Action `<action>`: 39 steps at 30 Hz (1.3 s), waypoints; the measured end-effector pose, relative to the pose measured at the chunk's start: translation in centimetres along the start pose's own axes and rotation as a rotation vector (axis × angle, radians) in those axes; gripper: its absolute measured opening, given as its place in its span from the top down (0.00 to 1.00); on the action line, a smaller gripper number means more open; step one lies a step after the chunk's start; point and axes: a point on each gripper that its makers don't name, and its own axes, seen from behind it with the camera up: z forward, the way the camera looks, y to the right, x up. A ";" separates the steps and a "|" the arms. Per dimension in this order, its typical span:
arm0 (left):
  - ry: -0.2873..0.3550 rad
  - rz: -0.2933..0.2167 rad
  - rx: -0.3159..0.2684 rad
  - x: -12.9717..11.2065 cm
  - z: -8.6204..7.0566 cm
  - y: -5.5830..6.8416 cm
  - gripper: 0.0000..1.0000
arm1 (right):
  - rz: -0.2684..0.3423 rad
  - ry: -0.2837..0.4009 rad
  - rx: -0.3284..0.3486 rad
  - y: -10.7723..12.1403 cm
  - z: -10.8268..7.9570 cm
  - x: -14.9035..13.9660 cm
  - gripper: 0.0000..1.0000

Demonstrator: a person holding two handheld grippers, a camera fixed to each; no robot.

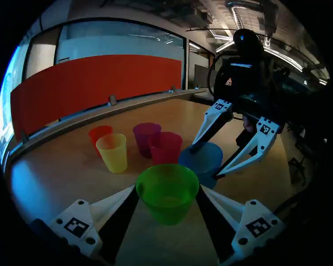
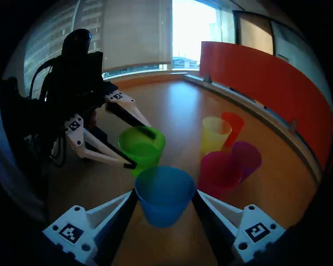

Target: Pour water

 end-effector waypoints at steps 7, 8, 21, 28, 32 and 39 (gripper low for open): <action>-0.006 -0.013 -0.002 -0.6 0.2 -0.2 0.14 | -0.001 -0.010 -0.001 0.0 0.5 -0.7 0.10; -0.006 -0.014 -0.001 -0.6 0.2 -0.2 0.14 | -0.002 -0.011 -0.002 0.1 0.5 -0.8 0.10; -0.021 0.017 -0.003 -1.4 0.3 0.2 0.13 | -0.009 -0.006 0.000 -0.1 0.2 -1.3 0.09; -0.032 0.021 0.002 -1.7 0.1 0.1 0.13 | -0.017 -0.009 -0.004 -0.3 -0.1 -1.6 0.09; -0.041 0.029 0.002 -1.9 0.1 0.2 0.13 | -0.019 -0.013 -0.008 -0.2 -0.3 -1.8 0.08; -0.057 0.047 0.000 -2.2 0.1 0.4 0.14 | -0.034 -0.030 -0.023 -0.1 -0.4 -2.4 0.09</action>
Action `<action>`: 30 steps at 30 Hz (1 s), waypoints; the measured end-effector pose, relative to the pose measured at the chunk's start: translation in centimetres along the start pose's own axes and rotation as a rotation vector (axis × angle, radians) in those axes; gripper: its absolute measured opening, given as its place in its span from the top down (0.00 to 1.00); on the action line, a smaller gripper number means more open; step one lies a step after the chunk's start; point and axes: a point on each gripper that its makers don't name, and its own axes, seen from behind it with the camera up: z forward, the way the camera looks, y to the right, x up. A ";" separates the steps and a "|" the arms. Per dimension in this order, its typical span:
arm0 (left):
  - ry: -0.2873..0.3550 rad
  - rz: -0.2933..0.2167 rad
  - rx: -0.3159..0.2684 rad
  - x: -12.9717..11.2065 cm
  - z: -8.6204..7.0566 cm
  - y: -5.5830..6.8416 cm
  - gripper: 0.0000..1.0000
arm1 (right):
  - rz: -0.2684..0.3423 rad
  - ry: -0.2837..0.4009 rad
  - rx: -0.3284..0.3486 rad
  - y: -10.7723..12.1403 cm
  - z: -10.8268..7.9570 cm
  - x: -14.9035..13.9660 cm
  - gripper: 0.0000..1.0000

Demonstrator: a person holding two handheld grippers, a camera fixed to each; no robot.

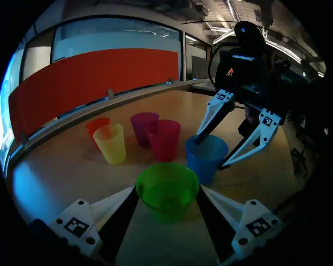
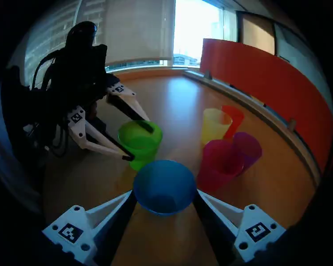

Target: Pour water

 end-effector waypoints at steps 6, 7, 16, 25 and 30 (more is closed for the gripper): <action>-0.012 0.011 -0.001 -0.2 -0.1 0.1 0.13 | -0.003 0.001 0.002 -0.1 -0.1 -0.1 0.09; -0.013 0.013 -0.001 -0.2 -0.1 0.1 0.13 | -0.003 0.001 0.002 -0.2 -0.1 -0.1 0.09; -0.030 0.022 -0.006 -0.4 -0.2 0.3 0.13 | -0.002 -0.002 -0.001 -0.2 -0.1 -0.1 0.04; -0.042 0.038 -0.010 -0.4 -0.4 0.2 0.10 | 0.000 -0.006 -0.019 0.1 -0.1 -0.4 0.00; -0.054 0.052 -0.008 -0.6 -0.7 0.3 0.09 | 0.001 -0.004 -0.025 0.2 -0.4 -0.6 0.00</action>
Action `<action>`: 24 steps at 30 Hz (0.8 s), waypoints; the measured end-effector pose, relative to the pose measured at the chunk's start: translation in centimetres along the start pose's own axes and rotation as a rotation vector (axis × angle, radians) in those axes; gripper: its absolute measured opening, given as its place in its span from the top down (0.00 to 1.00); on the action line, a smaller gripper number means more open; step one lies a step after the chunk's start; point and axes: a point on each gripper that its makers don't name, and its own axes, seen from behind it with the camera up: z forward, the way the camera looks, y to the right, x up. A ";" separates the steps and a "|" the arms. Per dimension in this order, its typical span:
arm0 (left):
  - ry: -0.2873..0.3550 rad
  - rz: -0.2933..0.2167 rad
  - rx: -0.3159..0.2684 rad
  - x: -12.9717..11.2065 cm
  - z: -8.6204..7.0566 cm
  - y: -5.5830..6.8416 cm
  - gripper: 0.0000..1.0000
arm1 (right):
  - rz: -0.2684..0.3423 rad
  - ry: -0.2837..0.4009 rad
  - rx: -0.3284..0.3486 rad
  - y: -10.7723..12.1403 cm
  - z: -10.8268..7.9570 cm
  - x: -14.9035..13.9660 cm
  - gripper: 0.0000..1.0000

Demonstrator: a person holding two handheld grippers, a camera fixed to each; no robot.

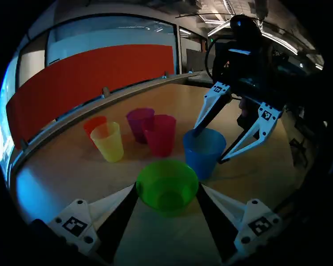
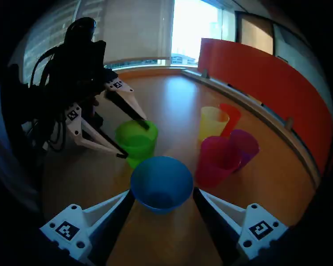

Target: Pour water

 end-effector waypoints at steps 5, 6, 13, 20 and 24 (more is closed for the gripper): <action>-0.010 0.007 0.011 -0.4 -0.4 -0.2 0.09 | 0.002 0.000 -0.016 0.2 -0.5 -0.5 0.00; -0.010 0.007 0.013 -0.4 -0.5 -0.2 0.08 | 0.005 0.000 -0.019 0.2 -0.6 -0.6 0.00; -0.014 0.009 0.032 -0.7 -1.6 -0.4 0.09 | 0.025 0.003 -0.046 0.2 -1.6 -1.5 0.00; -0.016 -0.001 0.066 -1.2 -3.4 -1.0 0.09 | 0.050 0.006 -0.092 0.4 -3.3 -2.8 0.00; -0.007 -0.015 0.094 -1.3 -4.5 -1.4 0.09 | 0.077 0.026 -0.131 0.8 -4.5 -3.1 0.00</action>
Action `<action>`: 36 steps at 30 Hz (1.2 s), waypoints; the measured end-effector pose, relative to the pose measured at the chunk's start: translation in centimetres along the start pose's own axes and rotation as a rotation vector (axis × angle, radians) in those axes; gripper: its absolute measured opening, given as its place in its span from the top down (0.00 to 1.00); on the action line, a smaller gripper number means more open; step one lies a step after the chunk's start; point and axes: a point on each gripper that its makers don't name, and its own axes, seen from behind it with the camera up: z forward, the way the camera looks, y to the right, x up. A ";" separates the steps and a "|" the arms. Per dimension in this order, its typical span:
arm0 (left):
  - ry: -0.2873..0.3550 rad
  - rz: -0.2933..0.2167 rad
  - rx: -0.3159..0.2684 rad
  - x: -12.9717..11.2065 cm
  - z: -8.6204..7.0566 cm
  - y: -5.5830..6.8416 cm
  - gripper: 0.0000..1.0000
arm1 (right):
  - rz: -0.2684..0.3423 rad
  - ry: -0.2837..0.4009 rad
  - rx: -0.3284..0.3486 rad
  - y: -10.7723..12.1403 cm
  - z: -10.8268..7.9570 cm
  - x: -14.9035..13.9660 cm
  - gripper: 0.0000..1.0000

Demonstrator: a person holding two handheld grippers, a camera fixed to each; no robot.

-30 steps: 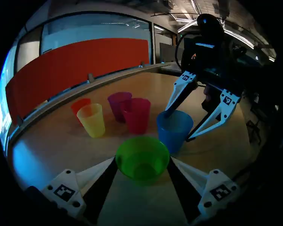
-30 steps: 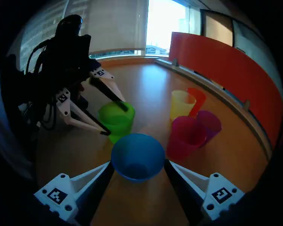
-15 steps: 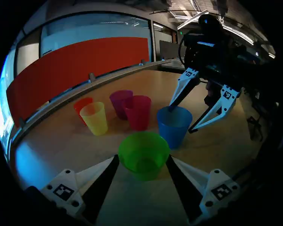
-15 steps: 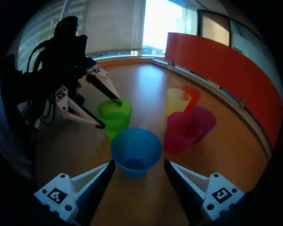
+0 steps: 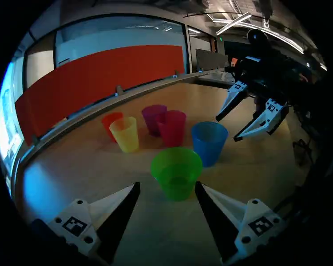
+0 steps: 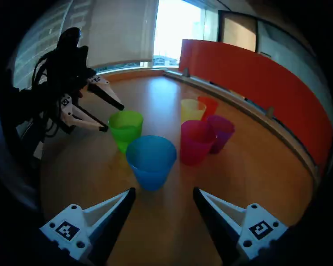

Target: Pour water

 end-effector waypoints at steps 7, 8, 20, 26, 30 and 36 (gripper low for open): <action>0.028 -0.031 0.047 0.0 -1.8 -0.9 0.09 | 0.059 0.064 -0.082 1.2 -2.0 0.1 0.00; 0.034 -0.037 0.055 0.1 -2.0 -1.1 0.09 | 0.066 0.073 -0.095 1.3 -2.3 0.1 0.00; 0.145 -0.189 0.185 0.6 -4.6 -5.0 0.09 | 0.141 0.206 -0.291 4.3 -5.2 1.7 0.00; 0.197 -0.222 0.262 0.9 -5.7 -7.0 0.09 | 0.157 0.277 -0.417 6.4 -6.5 3.0 0.00; 0.232 -0.239 0.325 1.2 -6.5 -8.4 0.09 | 0.174 0.327 -0.501 7.6 -7.3 3.8 0.00; 0.307 -0.286 0.426 1.8 -7.7 -10.6 0.08 | 0.220 0.406 -0.604 9.1 -8.7 5.2 0.00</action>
